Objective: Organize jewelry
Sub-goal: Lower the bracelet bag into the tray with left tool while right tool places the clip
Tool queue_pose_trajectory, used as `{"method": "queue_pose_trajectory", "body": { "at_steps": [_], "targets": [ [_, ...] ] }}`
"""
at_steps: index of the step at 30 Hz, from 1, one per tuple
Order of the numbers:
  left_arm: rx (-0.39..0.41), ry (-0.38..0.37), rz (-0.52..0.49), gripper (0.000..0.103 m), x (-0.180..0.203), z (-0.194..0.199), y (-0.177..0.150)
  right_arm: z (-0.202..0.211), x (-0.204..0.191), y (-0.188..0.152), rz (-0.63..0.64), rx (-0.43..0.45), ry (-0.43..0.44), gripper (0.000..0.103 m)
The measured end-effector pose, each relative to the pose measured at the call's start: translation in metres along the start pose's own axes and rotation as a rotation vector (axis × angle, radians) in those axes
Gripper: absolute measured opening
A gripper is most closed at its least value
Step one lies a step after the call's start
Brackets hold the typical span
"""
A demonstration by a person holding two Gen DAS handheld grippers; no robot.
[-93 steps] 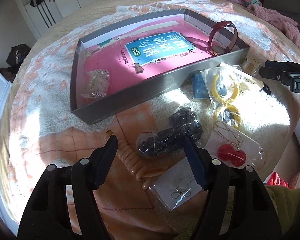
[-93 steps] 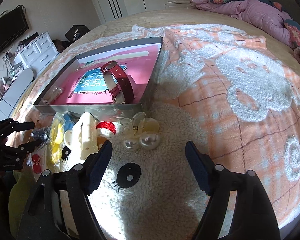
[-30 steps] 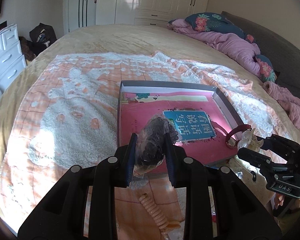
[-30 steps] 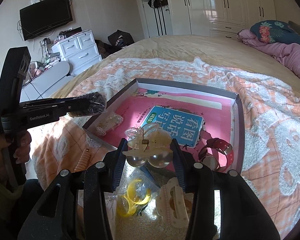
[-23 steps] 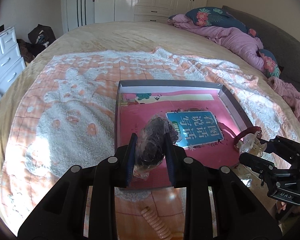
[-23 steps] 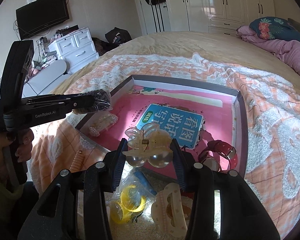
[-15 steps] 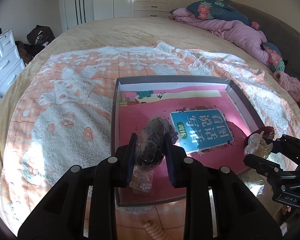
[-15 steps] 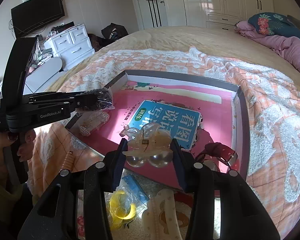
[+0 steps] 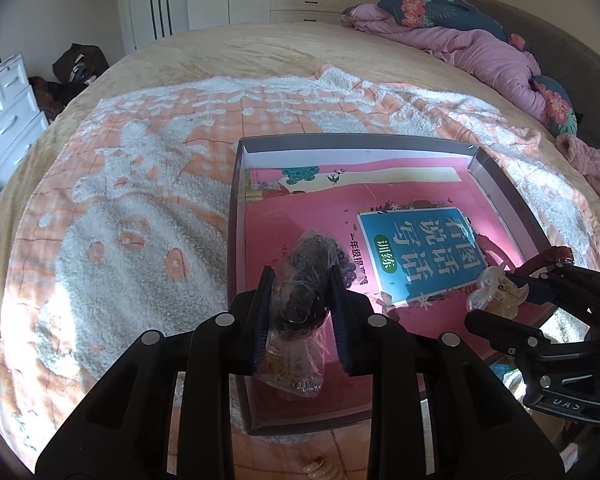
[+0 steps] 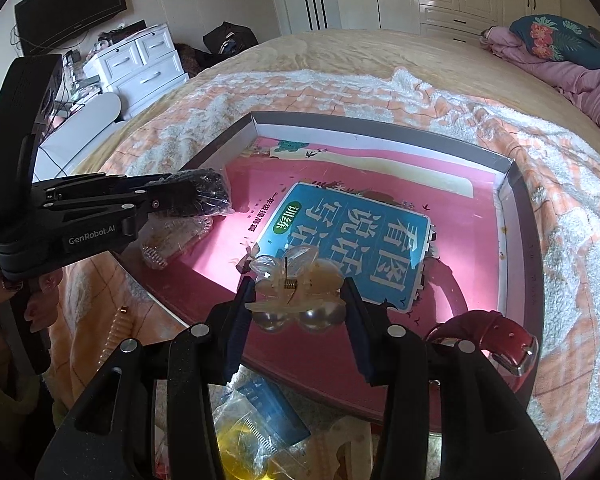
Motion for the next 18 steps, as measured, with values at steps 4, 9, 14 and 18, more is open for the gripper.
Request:
{"method": "queue_pose_trajectory", "body": {
  "at_steps": [4, 9, 14, 18],
  "targets": [
    [-0.002, 0.000, -0.001, 0.020, 0.000, -0.001, 0.000, -0.006, 0.001, -0.003, -0.011, -0.017, -0.002, 0.043],
    [-0.001, 0.000, 0.000, 0.020, 0.000, -0.001, 0.001, -0.002, 0.002, -0.005, -0.019, -0.004, 0.001, 0.049],
    [0.000, 0.002, -0.004, 0.020, 0.001, -0.001, -0.001, 0.017, 0.004, -0.002, -0.027, 0.042, -0.002, 0.059],
    [0.006, -0.003, 0.005, 0.027, 0.002, 0.005, -0.002, 0.040, 0.007, -0.001, -0.038, 0.090, -0.006, 0.067]
  ]
}}
Point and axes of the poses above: each gripper's, at about its wrist camera, not at the fingertips, and z roughly against the way its jaws point, x to its right, y to its top, the point moved 7 cm from there along -z, roughly the way its jaws point, and after that the axes turned 1 degree about -x, right-handed, at the moved point
